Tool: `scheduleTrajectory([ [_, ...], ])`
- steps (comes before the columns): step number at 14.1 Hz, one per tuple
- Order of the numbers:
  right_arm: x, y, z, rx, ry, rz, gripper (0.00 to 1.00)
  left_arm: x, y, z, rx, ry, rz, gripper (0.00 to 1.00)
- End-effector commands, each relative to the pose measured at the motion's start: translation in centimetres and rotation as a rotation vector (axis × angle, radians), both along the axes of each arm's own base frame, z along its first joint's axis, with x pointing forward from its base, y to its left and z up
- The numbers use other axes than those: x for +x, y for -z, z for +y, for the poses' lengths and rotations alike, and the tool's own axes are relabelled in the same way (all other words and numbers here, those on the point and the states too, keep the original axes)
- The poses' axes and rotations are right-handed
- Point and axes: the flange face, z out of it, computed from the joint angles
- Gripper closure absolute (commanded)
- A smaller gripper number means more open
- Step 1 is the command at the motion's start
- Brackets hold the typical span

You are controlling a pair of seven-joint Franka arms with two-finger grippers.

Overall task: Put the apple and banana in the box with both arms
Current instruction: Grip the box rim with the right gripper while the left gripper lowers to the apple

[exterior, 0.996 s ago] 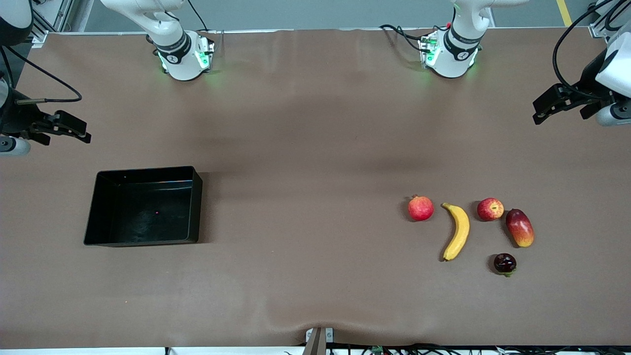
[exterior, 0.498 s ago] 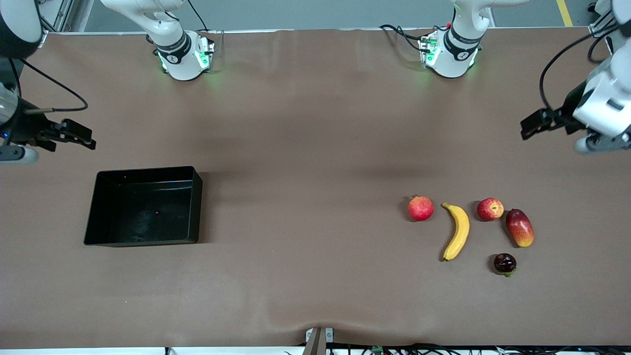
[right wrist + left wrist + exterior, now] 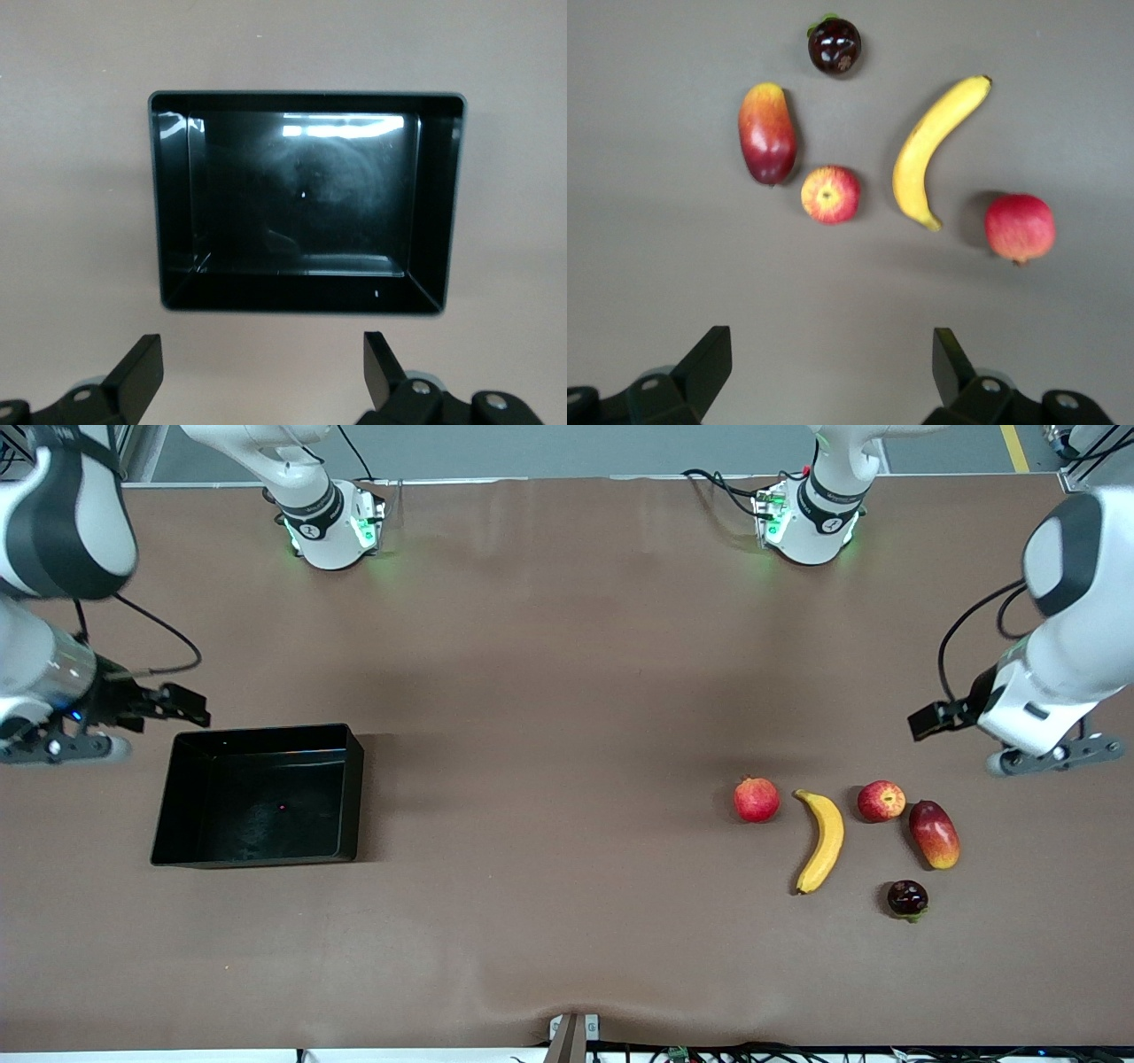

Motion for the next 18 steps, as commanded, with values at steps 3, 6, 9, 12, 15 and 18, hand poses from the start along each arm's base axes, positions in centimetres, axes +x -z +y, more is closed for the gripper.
scheduleTrajectory([
  [3,2.8,6.9,-1.7,0.021,-0.075,0.017,0.00,1.5,8.8,3.0,-0.004,-0.044,-0.012,0.00],
  [6,3.1,7.4,-2.7,0.037,-0.135,0.002,0.00,2.4,13.2,3.0,-0.017,-0.040,-0.025,0.00],
  [9,4.1,8.8,-5.0,0.014,-0.107,-0.043,0.00,2.5,18.3,3.9,-0.033,-0.051,-0.050,0.00],
  [12,4.8,12.0,-8.7,0.019,-0.041,-0.034,0.00,2.1,21.7,3.8,-0.037,-0.046,-0.010,0.00],
  [15,5.7,14.7,-12.3,0.023,-0.025,-0.013,0.00,1.6,23.0,4.5,-0.038,-0.044,0.015,0.00],
  [18,6.2,17.5,-15.0,0.036,-0.088,0.003,0.00,1.6,24.0,5.1,-0.040,-0.049,0.026,0.00],
])
